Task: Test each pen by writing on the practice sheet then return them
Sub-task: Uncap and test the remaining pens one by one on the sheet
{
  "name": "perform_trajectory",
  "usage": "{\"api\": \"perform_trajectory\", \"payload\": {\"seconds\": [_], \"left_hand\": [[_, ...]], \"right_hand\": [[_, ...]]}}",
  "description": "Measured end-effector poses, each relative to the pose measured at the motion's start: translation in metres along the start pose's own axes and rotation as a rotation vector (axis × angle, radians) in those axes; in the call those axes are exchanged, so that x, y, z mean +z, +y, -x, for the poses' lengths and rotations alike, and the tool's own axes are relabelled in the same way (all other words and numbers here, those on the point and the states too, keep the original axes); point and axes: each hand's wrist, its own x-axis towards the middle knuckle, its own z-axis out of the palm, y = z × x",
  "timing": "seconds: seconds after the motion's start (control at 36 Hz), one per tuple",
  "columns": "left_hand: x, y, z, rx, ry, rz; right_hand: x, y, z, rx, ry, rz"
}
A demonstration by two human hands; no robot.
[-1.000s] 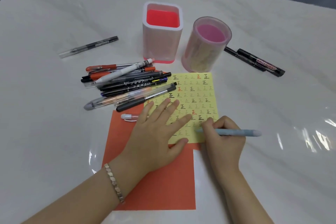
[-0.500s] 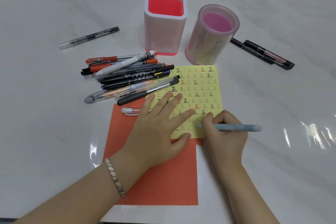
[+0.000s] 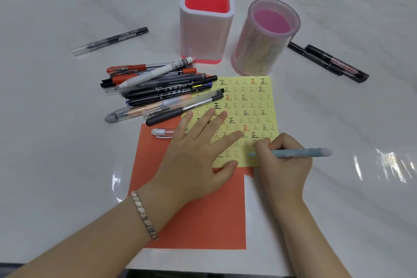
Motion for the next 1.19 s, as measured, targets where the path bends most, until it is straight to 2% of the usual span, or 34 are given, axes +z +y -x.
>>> {"api": "perform_trajectory", "payload": {"seconds": [0.19, 0.33, 0.47, 0.61, 0.75, 1.03, 1.11, 1.19], "left_hand": [[0.0, 0.0, 0.0, -0.005, -0.006, 0.004], [0.0, -0.001, 0.0, -0.003, -0.008, 0.004], [0.0, -0.001, 0.0, 0.004, -0.003, 0.003], [-0.001, -0.001, 0.0, 0.008, -0.005, 0.003], [-0.001, -0.002, 0.0, 0.006, -0.014, -0.002], [-0.001, -0.001, 0.0, 0.0, -0.031, -0.014], [-0.001, -0.001, 0.0, 0.005, -0.029, -0.015], [-0.001, -0.001, 0.0, 0.008, -0.02, -0.009]], "right_hand": [[-0.002, -0.009, 0.0, 0.052, 0.007, -0.088], [-0.015, -0.022, 0.0, 0.138, -0.102, -0.233], [-0.032, -0.024, 0.001, 0.132, -0.258, -0.146], [-0.036, -0.02, 0.006, 0.043, -0.445, 0.123], [-0.044, -0.016, -0.001, 0.096, -0.279, 0.127], [-0.06, -0.001, -0.005, 0.094, -0.299, 0.227], [-0.064, 0.001, -0.005, 0.09, -0.241, 0.219], [-0.069, 0.0, -0.007, 0.097, -0.283, 0.233]]}}
